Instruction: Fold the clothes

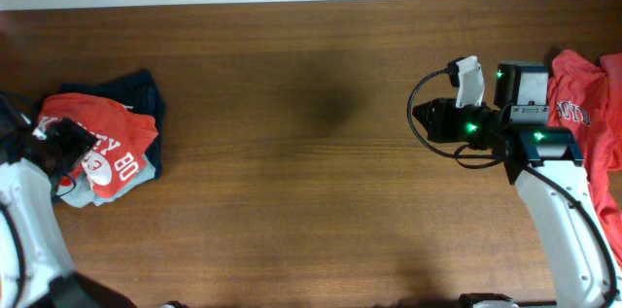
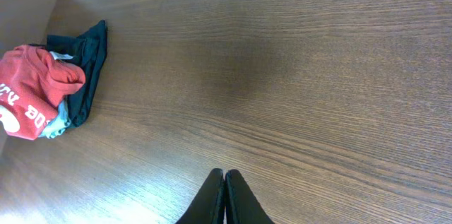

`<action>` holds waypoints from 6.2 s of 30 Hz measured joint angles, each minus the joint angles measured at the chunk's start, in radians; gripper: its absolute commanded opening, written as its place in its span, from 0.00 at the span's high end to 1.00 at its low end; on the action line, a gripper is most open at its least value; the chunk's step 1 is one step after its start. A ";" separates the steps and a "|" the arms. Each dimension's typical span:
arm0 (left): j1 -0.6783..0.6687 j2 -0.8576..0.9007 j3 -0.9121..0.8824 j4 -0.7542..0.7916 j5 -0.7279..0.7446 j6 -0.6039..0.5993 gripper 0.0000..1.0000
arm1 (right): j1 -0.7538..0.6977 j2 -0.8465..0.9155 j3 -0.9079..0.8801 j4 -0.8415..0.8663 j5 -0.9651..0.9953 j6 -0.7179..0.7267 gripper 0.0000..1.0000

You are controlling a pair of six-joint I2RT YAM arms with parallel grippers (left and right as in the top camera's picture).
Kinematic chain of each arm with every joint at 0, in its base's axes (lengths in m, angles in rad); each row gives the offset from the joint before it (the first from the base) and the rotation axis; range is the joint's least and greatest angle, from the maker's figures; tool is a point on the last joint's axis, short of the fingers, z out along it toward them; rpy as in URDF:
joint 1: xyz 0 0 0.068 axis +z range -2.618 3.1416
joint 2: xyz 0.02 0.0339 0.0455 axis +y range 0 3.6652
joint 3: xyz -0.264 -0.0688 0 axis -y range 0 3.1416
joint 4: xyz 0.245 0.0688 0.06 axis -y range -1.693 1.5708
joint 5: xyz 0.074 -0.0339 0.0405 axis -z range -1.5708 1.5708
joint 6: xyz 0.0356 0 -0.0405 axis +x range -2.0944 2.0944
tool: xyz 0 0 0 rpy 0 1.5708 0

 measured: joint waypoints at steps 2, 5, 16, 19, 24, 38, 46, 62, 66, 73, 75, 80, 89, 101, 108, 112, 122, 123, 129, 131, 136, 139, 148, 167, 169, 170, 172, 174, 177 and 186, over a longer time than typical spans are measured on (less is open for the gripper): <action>0.000 -0.061 0.000 -0.008 -0.032 0.008 0.05 | 0.000 0.000 0.000 0.000 0.000 0.000 0.92; 0.000 -0.100 0.000 -0.029 -0.046 0.019 0.03 | 0.000 0.000 0.000 0.000 0.000 0.000 0.92; 0.000 0.079 -0.066 0.010 0.079 0.019 0.06 | 0.000 0.000 0.000 -0.002 0.000 0.000 0.92; -0.003 0.109 -0.073 0.023 0.116 0.024 0.09 | 0.000 0.000 0.000 -0.002 0.000 0.000 0.92; -0.025 0.122 -0.073 0.080 0.155 0.029 0.81 | 0.000 0.000 0.000 -0.002 0.000 0.000 0.92; -0.042 0.141 -0.073 0.133 0.554 -0.019 0.35 | 0.000 0.000 0.000 -0.002 0.000 0.001 0.92; -0.043 0.141 -0.073 0.023 0.380 -0.019 0.30 | 0.000 0.000 0.000 -0.001 0.000 0.000 0.92; 0.039 -0.034 -0.073 0.012 0.173 -0.015 0.14 | 0.000 0.000 0.000 0.000 0.000 0.000 0.92; 0.039 -0.031 -0.074 -0.010 0.146 -0.015 0.14 | 0.000 0.000 0.000 -0.002 0.000 0.000 0.92; 0.039 -0.031 -0.075 -0.057 0.113 0.035 0.16 | 0.000 0.000 0.000 -0.002 0.000 0.000 0.92; 0.039 -0.031 -0.075 -0.070 0.121 0.052 0.16 | 0.000 0.000 0.000 -0.002 0.000 0.001 0.92; 0.039 -0.031 -0.075 -0.073 0.037 0.069 0.18 | 0.000 0.000 0.000 -0.002 0.000 0.000 0.92; 0.039 0.019 -0.103 0.009 -0.017 0.121 0.24 | 0.000 0.000 0.000 0.006 0.000 0.000 0.92; 0.039 0.076 -0.151 0.238 -0.058 0.147 0.76 | 0.000 0.000 0.000 0.007 0.000 0.001 0.92; 0.039 0.075 -0.151 0.272 -0.114 0.168 0.89 | 0.000 0.000 0.000 0.008 0.000 0.000 0.92; 0.043 0.075 -0.150 0.269 -0.139 0.170 0.63 | 0.000 0.000 0.000 0.008 0.000 0.000 0.92; 0.089 -0.024 -0.118 -0.019 -0.020 0.010 0.35 | 0.000 0.000 0.000 -0.003 0.000 0.000 0.92; 0.115 -0.045 -0.118 -0.027 0.001 -0.005 0.34 | 0.000 0.000 0.000 -0.007 0.000 0.001 0.92; 0.327 -0.183 -0.115 -0.035 0.186 -0.030 0.01 | 0.000 0.000 0.000 -0.010 0.000 0.000 0.92; 0.374 -0.225 -0.112 -0.050 0.251 -0.027 0.01 | 0.000 0.000 0.000 -0.011 0.000 0.000 0.92; 0.357 -0.243 -0.158 -0.014 0.383 -0.053 0.01 | 0.000 0.000 0.000 -0.010 0.000 0.001 0.92; 0.352 -0.225 -0.283 0.140 0.460 -0.127 0.01 | 0.000 0.000 0.000 -0.015 0.000 0.000 0.92; 0.379 -0.201 -0.620 0.679 0.671 -0.435 0.01 | 0.000 0.000 0.000 -0.032 0.000 0.000 0.92; 0.378 -0.201 -0.644 0.644 0.847 -0.422 0.01 | 0.000 0.000 0.000 -0.032 0.000 0.000 0.91; 0.377 -0.201 -0.644 0.645 0.873 -0.444 0.01 | 0.000 0.000 0.000 -0.032 0.000 0.001 0.91; 0.378 -0.201 -0.644 0.645 0.883 -0.462 0.01 | 0.000 0.000 0.000 -0.032 0.000 0.001 0.91; 0.378 -0.201 -0.644 0.653 0.909 -0.504 0.01 | 0.000 0.000 0.000 -0.032 0.000 0.000 0.91; 0.380 -0.201 -0.644 0.652 0.931 -0.556 0.01 | 0.000 0.000 0.000 -0.032 0.000 0.000 0.92; 0.383 -0.201 -0.644 0.653 0.947 -0.646 0.01 | 0.000 0.000 0.000 -0.032 0.000 0.000 0.92; 0.385 -0.208 -0.645 0.832 0.947 -0.499 0.01 | 0.000 0.000 0.000 -0.036 0.000 0.001 0.91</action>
